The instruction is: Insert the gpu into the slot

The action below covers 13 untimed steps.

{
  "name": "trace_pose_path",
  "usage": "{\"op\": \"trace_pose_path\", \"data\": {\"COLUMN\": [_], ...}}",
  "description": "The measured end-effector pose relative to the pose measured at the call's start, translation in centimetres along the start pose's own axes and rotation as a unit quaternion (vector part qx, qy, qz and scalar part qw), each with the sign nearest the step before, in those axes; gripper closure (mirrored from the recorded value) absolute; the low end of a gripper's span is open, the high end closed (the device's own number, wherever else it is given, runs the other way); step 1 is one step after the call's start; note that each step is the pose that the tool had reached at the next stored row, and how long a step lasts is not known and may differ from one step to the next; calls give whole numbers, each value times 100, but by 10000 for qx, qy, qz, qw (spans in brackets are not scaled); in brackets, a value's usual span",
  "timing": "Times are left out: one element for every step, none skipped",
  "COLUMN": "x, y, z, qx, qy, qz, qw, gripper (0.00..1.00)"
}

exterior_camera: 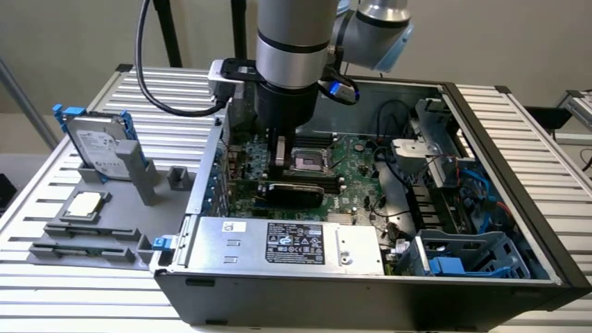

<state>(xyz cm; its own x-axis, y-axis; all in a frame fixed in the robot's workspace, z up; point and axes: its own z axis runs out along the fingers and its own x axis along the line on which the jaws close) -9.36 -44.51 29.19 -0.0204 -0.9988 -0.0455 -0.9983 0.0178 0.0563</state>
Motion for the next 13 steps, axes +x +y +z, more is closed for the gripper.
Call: {"op": "trace_pose_path", "data": {"x": [0, 0, 0, 0, 0, 0, 0, 1, 1, 1, 1, 1, 1], "y": [6, 13, 19, 25, 31, 36, 39, 42, 45, 48, 51, 53, 56], "z": [0, 0, 0, 0, 0, 0, 0, 0, 1, 1, 1, 1, 1], "qx": [-15, -46, -93, -148, -209, -270, -328, -384, -439, -494, -546, -594, -646], "qy": [4, 14, 22, 31, 41, 52, 64, 78, 92, 109, 128, 148, 171], "qz": [2, 3, 3, 4, 5, 3, 0, -5, -9, -14, -20, -25, -31], "qw": [10000, 10000, 10000, 9999, 9998, 9996, 9994, 9992, 9990, 9987, 9984, 9981, 9978], "gripper": [89, 89, 89, 89, 89, 89, 89, 89, 89, 89, 89, 89, 89]}}
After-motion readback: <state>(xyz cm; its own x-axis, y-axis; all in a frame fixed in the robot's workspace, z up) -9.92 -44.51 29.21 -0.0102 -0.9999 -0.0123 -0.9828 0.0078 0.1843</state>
